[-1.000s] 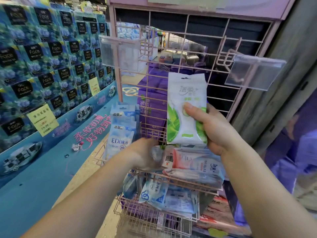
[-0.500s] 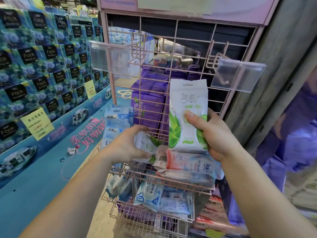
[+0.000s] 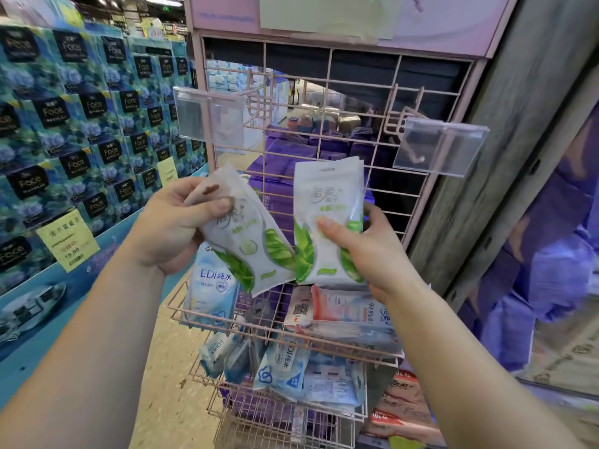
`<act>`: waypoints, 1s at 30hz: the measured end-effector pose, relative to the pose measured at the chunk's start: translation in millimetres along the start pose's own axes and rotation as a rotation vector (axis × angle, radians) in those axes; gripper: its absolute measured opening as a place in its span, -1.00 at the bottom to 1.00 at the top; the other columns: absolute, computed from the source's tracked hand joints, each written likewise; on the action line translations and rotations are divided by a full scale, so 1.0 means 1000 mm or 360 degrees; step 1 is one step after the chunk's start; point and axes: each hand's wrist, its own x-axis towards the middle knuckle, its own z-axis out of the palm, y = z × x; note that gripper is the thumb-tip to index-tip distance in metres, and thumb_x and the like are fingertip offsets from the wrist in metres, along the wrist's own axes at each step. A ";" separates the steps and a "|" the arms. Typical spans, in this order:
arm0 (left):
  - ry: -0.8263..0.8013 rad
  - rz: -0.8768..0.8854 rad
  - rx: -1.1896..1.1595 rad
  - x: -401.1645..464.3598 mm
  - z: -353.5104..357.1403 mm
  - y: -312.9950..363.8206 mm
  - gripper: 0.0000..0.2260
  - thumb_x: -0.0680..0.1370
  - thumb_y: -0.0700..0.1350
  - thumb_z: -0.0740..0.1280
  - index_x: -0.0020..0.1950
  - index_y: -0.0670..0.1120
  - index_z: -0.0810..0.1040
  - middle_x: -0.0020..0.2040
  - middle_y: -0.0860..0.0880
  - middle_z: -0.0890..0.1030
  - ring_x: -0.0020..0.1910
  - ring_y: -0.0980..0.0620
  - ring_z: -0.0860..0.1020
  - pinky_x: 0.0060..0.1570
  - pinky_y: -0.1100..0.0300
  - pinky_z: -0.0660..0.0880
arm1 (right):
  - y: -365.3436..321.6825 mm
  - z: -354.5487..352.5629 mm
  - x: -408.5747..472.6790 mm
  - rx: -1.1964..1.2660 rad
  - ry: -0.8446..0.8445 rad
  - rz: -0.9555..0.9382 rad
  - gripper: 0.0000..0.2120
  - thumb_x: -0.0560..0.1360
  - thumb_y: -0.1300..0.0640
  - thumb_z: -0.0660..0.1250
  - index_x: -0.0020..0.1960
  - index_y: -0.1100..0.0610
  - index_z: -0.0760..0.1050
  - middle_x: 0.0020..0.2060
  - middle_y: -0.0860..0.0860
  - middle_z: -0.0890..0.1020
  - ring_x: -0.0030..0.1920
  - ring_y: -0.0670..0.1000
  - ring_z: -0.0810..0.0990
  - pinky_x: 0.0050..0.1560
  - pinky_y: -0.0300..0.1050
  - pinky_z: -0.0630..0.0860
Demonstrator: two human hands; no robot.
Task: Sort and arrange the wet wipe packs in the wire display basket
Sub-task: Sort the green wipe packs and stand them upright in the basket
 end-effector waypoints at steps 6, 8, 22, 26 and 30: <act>-0.0235 0.0080 0.0301 0.014 -0.002 0.017 -0.69 0.03 0.01 0.63 -0.29 0.01 0.70 -0.32 0.03 0.70 -0.31 0.13 0.65 -0.23 0.28 0.60 | -0.004 0.025 -0.008 -0.0338 0.0008 -0.0144 -0.36 0.22 -0.03 0.61 0.19 -0.07 0.37 0.01 -0.17 0.63 -0.02 -0.07 0.66 0.07 -0.02 0.61; -0.0334 0.0008 0.0386 0.014 -0.008 0.020 -0.71 0.06 -0.01 0.63 -0.28 0.00 0.69 -0.31 0.02 0.70 -0.30 0.13 0.65 -0.23 0.29 0.58 | -0.007 0.029 -0.011 -0.0499 0.0034 -0.0190 -0.28 0.21 -0.06 0.61 0.27 -0.10 0.34 -0.01 -0.24 0.58 0.00 -0.12 0.62 0.08 -0.12 0.55; 0.0251 0.0326 0.0451 0.003 0.031 -0.027 -0.77 0.47 -0.41 0.36 -0.17 -0.06 0.55 -0.38 0.19 0.64 -0.34 0.32 0.56 -0.24 0.40 0.51 | 0.025 0.067 -0.011 -0.0228 -0.0076 -0.0050 -0.26 0.00 -0.39 0.48 0.07 -0.16 0.32 0.07 -0.06 0.64 0.04 0.01 0.65 0.15 0.09 0.57; 0.0251 0.0431 0.0618 0.001 0.032 -0.034 -0.88 0.46 -0.40 0.38 -0.07 -0.21 0.58 -0.24 0.08 0.59 -0.30 0.39 0.55 -0.21 0.48 0.43 | 0.031 0.070 -0.014 -0.0156 -0.0289 0.0115 0.11 -0.16 -0.53 0.44 0.29 -0.07 0.31 0.13 -0.10 0.62 0.12 -0.05 0.62 0.20 0.02 0.54; 0.0356 0.0401 0.0651 0.000 0.030 -0.045 -0.73 0.44 -0.26 0.46 0.09 -0.04 0.55 -0.08 0.06 0.60 -0.13 0.30 0.57 -0.06 0.31 0.50 | 0.039 0.077 -0.012 -0.0037 -0.0328 0.0211 -0.16 0.04 -0.17 0.60 0.24 -0.05 0.37 0.08 -0.06 0.67 0.05 -0.02 0.67 0.17 0.07 0.57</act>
